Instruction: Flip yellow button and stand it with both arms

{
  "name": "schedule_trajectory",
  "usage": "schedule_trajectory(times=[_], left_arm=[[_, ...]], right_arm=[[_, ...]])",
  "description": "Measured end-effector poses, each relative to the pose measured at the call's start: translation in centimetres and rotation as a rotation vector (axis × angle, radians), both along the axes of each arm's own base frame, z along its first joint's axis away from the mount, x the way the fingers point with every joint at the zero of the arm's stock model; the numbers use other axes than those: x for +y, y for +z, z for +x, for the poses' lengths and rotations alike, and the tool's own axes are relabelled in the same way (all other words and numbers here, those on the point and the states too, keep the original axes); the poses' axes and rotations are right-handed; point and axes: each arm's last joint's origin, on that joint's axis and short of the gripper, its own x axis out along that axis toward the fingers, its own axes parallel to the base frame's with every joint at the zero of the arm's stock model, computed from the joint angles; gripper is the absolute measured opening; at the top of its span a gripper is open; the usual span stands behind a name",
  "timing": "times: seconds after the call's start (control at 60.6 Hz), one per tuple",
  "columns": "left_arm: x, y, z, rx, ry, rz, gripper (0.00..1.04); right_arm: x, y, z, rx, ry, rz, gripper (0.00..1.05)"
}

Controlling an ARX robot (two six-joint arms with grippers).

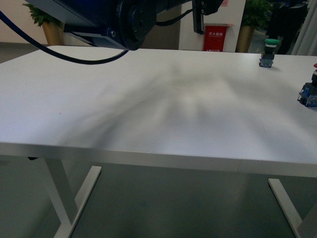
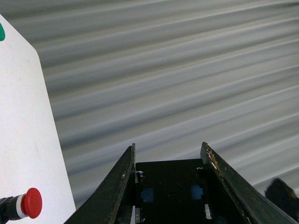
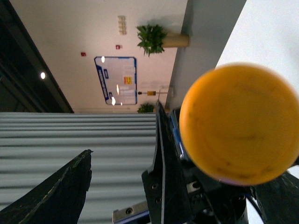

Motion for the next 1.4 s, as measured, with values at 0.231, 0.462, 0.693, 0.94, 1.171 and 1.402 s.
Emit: schedule_trajectory(times=[0.231, 0.462, 0.693, 0.94, 1.171, 1.402], left_arm=[[0.1, 0.0, -0.2, 0.003, 0.000, 0.002, 0.36], [0.1, 0.1, -0.4, 0.000, 0.002, 0.004, 0.36], [0.2, 0.7, -0.5, -0.006, 0.021, -0.010, 0.36], [0.3, 1.0, -0.6, -0.014, 0.026, -0.008, 0.36], [0.5, 0.4, -0.9, -0.010, 0.010, 0.036, 0.68], [3.5, 0.4, -2.3, -0.024, 0.050, 0.209, 0.99]], right_arm=[[0.8, -0.4, -0.2, -0.022, -0.051, -0.051, 0.98], [1.1, -0.6, 0.3, -0.039, -0.068, -0.060, 0.76], [1.8, -0.8, 0.5, -0.055, -0.089, -0.068, 0.34], [1.7, -0.9, 0.5, -0.073, -0.095, -0.064, 0.33], [1.0, -1.2, 0.4, -0.087, -0.142, -0.054, 0.32], [0.3, -1.5, 0.3, -0.092, -0.169, -0.064, 0.30]])
